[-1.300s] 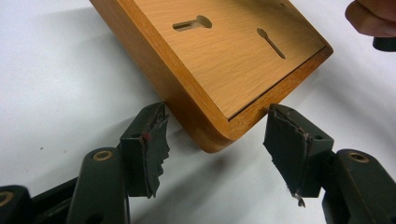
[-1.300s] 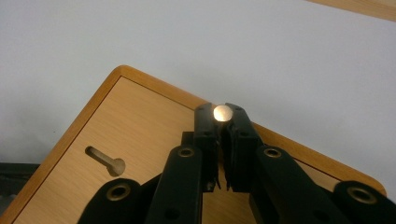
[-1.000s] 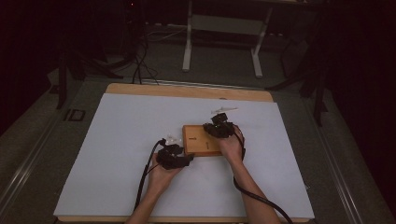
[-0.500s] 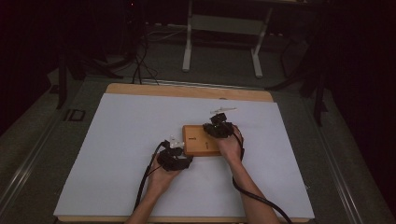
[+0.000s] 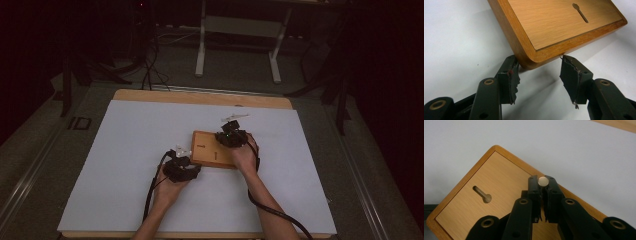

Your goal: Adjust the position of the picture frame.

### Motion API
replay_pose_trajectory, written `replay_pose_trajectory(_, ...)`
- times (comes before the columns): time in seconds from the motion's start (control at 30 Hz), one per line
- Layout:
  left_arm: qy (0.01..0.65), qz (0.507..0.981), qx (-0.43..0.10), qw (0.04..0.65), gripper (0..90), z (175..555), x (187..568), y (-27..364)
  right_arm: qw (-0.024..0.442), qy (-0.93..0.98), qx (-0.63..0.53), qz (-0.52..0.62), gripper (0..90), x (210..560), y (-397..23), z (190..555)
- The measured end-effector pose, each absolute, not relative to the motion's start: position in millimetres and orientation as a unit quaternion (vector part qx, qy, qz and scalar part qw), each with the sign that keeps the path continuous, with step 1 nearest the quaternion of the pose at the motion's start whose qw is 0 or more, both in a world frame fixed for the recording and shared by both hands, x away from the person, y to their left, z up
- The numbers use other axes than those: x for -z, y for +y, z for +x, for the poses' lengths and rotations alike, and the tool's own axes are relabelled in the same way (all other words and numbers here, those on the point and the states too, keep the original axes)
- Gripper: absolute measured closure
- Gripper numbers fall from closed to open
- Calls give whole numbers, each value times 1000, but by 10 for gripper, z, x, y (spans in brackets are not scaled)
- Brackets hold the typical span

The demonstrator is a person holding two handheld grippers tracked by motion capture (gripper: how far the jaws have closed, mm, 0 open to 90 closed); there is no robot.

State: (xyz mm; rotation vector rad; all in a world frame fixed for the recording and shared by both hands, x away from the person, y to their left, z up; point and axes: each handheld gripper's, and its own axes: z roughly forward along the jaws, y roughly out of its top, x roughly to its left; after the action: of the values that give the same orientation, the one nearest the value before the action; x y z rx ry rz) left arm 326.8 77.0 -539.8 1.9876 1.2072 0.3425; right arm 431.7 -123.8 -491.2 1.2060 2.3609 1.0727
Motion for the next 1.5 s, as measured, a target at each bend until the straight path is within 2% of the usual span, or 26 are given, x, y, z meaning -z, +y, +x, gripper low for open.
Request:
replay_pose_trajectory(1.33,475,788,-136,367,483,3084,5382,1005,118,820,-366,424,852,5024,-968,4221)
replay_pose_trajectory(1.5,474,789,-140,365,491,3051,5384,1030,130,829,-351,416,851,5061,-903,4197)
